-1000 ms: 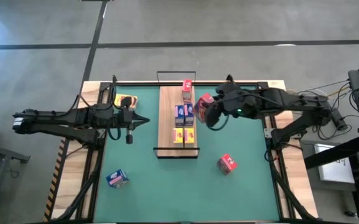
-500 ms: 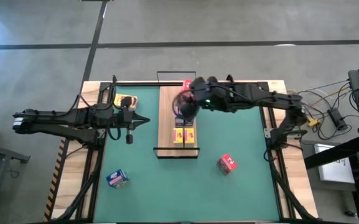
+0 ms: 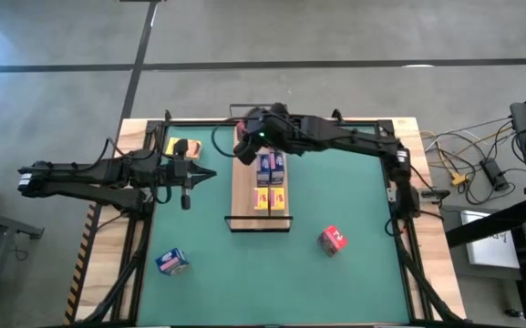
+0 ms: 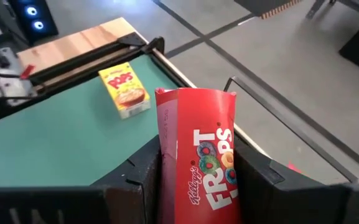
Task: Stack cereal on shelf
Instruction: Put the top red cereal box on the shelf aligned with the other red cereal box
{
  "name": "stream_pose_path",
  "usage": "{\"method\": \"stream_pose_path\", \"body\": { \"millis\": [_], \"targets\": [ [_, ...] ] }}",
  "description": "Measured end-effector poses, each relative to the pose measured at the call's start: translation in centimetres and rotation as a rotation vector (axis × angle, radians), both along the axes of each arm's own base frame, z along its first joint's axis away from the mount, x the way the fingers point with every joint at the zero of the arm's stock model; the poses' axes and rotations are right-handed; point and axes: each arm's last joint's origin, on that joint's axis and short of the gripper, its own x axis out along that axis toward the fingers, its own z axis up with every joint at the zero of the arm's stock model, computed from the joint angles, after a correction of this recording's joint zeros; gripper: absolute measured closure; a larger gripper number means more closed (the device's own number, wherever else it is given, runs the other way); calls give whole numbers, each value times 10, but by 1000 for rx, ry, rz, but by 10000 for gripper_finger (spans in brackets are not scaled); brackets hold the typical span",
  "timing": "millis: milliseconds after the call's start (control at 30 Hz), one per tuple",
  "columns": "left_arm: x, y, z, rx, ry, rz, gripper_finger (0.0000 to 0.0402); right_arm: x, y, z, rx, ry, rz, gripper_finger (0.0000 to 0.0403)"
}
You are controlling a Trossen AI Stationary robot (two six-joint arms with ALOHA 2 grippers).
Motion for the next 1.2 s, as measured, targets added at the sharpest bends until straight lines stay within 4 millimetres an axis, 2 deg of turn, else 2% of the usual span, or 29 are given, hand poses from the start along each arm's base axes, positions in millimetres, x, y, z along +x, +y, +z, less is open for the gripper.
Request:
{"method": "stream_pose_path", "body": {
  "millis": [267, 400, 667, 967, 1200],
  "targets": [
    [-1, 0, -1, 0, 2, 0, 401, 26, -36, -41, 5, 36, -65, 265],
    [-1, 0, -1, 0, 2, 0, 401, 35, -51, -62, 63, 40, -77, 264],
    [-1, 0, -2, 0, 4, -1, 401, 48, -68, -95, 157, 52, -84, 264],
    [-1, 0, -2, 1, 4, -1, 401, 50, -69, -102, 164, 67, -84, 257],
    [-1, 0, -2, 1, 4, -1, 401, 53, -70, -111, 169, 88, -86, 205]
  ]
}}
